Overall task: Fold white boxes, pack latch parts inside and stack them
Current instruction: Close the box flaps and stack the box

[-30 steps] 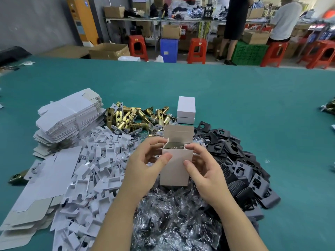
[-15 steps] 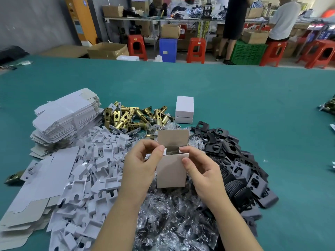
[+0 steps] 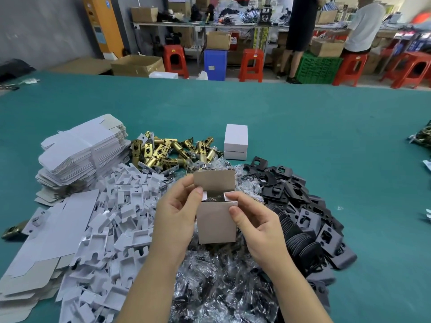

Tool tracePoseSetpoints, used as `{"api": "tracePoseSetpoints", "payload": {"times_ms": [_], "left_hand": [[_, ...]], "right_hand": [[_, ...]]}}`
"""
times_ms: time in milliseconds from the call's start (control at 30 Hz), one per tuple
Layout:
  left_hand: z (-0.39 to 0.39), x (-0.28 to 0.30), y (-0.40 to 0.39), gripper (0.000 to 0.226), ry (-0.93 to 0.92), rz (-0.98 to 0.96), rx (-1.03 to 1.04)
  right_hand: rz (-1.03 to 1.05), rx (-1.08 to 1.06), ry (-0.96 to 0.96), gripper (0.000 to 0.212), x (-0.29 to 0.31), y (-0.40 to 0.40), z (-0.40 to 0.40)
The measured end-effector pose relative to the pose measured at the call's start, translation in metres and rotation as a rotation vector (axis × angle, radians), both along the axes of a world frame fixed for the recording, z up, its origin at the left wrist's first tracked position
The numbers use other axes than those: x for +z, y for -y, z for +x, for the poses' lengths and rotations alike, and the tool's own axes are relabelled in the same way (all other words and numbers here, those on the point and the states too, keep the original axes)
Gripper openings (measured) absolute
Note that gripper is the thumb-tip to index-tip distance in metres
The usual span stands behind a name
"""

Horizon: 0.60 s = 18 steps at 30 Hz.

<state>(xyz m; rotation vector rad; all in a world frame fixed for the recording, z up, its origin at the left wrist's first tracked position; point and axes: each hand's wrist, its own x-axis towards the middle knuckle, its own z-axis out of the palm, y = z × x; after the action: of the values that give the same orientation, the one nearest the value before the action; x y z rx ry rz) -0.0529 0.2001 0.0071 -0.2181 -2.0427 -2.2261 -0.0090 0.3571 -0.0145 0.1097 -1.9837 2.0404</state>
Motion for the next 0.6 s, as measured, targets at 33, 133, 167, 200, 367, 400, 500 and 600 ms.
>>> {"api": "tracePoseSetpoints", "payload": {"times_ms": [33,133,167,200,367,400,500,600], "left_hand": [[-0.0001,-0.0005,-0.0008,0.030,-0.018,-0.010,0.002],[-0.0004,-0.0002,-0.0010,0.016,-0.059,-0.044,0.000],[-0.0007,0.0000,-0.0006,0.019,-0.066,-0.050,-0.020],[-0.0006,0.0000,0.0001,0.024,-0.064,-0.053,-0.043],[-0.0002,0.0024,0.0046,0.041,-0.038,-0.057,-0.145],[0.0002,0.0032,0.0046,0.038,-0.036,-0.060,-0.149],[0.0001,0.0026,0.0036,0.027,-0.039,-0.110,-0.138],[0.0001,0.0014,0.0046,0.023,-0.025,-0.127,-0.157]], "right_hand": [[-0.003,-0.002,-0.001,0.023,0.0004,-0.0003,0.0002],[-0.043,-0.014,-0.005,0.023,0.0016,-0.0006,0.0003],[-0.057,-0.020,-0.005,0.025,0.0010,-0.0008,0.0000],[-0.065,-0.029,-0.002,0.026,0.0002,-0.0010,0.0000],[-0.164,-0.025,0.062,0.026,0.0003,-0.0015,-0.0007],[-0.181,-0.017,0.069,0.028,0.0002,-0.0020,-0.0009],[-0.143,-0.002,0.033,0.027,-0.0003,-0.0016,-0.0008],[-0.133,-0.020,0.018,0.025,-0.0014,-0.0030,-0.0006]]}}
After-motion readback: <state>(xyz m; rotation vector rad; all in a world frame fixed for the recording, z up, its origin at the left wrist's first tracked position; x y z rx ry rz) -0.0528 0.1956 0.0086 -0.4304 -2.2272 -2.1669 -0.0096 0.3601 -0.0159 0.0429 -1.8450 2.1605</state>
